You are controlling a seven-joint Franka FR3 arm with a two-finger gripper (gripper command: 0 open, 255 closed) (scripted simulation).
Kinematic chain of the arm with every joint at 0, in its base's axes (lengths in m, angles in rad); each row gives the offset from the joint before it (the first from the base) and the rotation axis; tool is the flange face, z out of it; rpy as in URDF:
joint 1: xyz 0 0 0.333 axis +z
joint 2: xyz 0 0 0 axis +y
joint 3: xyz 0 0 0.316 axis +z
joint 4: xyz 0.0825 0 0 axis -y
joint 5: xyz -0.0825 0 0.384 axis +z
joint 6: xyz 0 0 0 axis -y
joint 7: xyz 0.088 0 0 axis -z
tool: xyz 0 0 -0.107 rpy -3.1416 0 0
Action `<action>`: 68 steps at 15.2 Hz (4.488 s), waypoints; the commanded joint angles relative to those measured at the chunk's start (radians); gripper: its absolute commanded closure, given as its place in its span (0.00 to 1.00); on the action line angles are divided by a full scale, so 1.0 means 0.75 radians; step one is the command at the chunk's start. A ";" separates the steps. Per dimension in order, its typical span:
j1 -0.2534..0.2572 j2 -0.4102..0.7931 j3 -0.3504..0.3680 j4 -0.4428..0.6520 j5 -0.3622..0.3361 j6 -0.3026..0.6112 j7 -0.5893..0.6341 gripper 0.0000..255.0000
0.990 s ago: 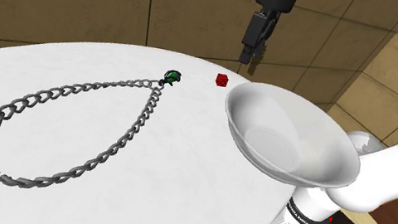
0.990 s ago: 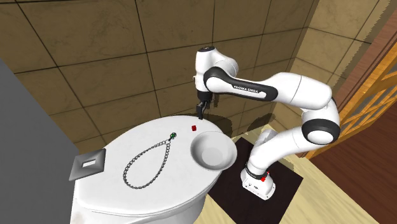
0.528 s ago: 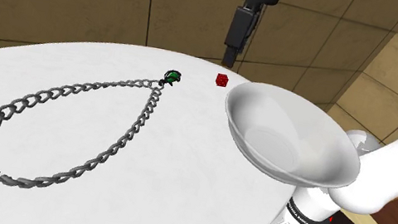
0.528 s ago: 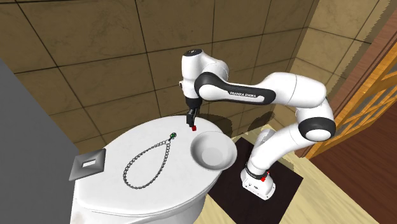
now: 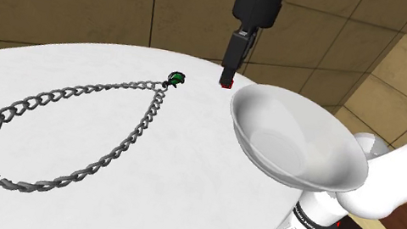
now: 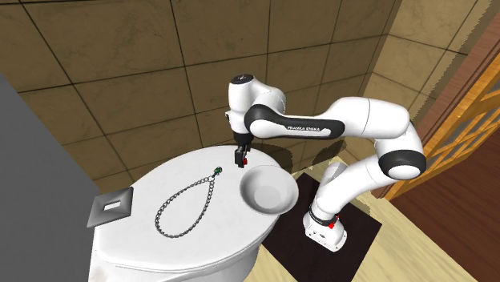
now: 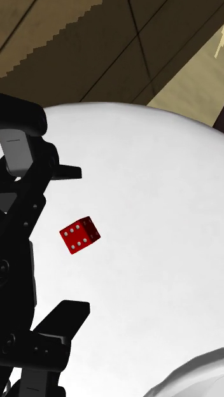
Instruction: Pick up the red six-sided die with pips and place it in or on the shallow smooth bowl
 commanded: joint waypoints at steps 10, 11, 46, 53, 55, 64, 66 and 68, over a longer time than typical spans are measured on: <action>0.000 -0.003 0.000 -0.010 0.001 0.008 -0.002 1.00; 0.000 -0.003 0.000 -0.010 0.001 0.008 -0.002 1.00; 0.005 0.081 0.038 0.569 0.009 -0.479 0.124 1.00; 0.059 -0.074 0.135 0.533 0.122 -0.569 0.295 1.00; 0.072 -0.109 0.167 0.537 0.158 -0.596 0.350 1.00; 0.101 -0.230 0.188 0.313 0.201 -0.486 0.352 1.00; 0.106 -0.253 0.190 0.260 0.207 -0.455 0.346 1.00; 0.111 -0.274 0.193 0.208 0.213 -0.425 0.340 1.00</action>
